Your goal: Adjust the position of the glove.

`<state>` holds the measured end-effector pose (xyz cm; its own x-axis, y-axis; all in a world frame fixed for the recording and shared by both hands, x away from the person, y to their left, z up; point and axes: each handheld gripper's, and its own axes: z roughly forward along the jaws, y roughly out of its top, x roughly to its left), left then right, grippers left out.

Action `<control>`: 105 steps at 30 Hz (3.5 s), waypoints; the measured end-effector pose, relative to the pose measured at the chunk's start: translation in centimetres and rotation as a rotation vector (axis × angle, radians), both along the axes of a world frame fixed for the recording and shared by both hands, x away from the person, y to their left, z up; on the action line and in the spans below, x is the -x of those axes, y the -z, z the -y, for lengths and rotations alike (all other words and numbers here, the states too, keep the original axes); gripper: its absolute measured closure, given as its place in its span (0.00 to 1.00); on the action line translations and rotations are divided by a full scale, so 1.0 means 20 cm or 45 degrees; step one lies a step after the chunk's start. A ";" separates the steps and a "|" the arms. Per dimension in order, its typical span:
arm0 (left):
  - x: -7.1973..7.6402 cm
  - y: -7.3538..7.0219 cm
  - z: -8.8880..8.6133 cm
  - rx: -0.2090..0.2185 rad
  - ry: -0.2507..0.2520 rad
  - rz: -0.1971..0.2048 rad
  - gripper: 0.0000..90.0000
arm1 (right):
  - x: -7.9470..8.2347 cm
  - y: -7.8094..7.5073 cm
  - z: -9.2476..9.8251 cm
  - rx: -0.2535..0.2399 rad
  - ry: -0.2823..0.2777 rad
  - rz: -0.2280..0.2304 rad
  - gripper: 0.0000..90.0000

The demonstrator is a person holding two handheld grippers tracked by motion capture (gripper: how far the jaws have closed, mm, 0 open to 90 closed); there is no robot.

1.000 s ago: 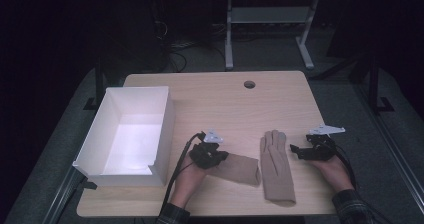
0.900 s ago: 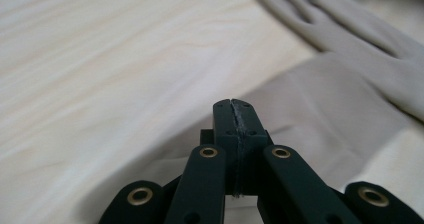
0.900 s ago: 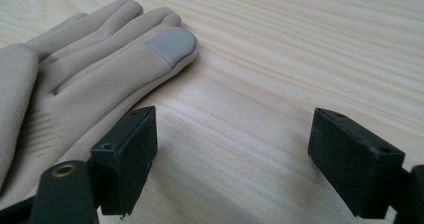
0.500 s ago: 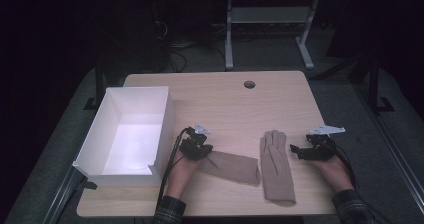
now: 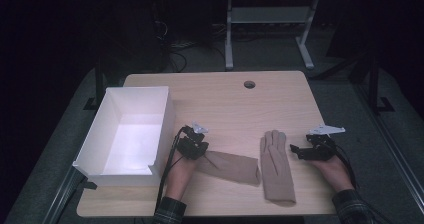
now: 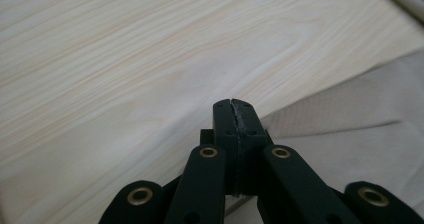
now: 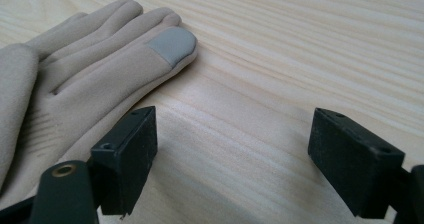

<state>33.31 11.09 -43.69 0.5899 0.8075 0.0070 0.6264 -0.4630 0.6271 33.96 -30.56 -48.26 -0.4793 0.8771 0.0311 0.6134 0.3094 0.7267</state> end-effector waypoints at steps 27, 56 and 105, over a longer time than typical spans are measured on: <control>-0.25 0.10 0.11 0.001 0.037 0.015 1.00 | 0.00 0.00 0.00 0.000 0.000 0.000 0.22; -0.40 0.02 0.29 0.158 0.267 0.003 0.95 | 0.00 0.00 0.00 -0.002 -0.004 0.000 0.22; 0.13 0.08 0.09 0.063 0.377 -0.150 1.00 | 0.00 0.00 0.00 0.000 -0.009 0.003 0.21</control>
<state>30.81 9.20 -45.34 0.7938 0.5981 -0.1103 0.5384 -0.6067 0.5849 34.00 -30.54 -48.27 -0.4854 0.8738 0.0300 0.6096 0.3137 0.7280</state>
